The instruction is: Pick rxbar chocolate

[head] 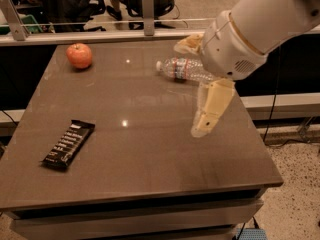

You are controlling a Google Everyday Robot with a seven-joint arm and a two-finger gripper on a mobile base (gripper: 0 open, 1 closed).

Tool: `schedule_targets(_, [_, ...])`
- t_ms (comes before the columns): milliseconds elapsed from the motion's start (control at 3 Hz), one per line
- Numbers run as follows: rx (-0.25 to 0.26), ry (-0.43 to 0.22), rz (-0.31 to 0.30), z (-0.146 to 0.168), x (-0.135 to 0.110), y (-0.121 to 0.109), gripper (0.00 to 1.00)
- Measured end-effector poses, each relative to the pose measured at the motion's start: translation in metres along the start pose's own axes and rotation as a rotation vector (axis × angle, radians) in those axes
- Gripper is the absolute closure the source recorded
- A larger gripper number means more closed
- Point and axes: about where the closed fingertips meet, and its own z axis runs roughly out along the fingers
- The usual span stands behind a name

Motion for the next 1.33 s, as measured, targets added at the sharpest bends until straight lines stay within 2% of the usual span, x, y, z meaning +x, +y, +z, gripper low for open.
schedule_targets(333, [-0.047,-0.089,-0.13,0.046,-0.042,0.003,0.0])
schedule_targets(667, [-0.08,-0.153,-0.212,0.09,-0.079,0.011,0.0])
schedule_targets(1000, [-0.076,-0.15,-0.217,0.089,-0.079,0.01,0.0])
schedule_targets(1333, [-0.091,-0.13,-0.26,0.107,-0.084,-0.007,0.0])
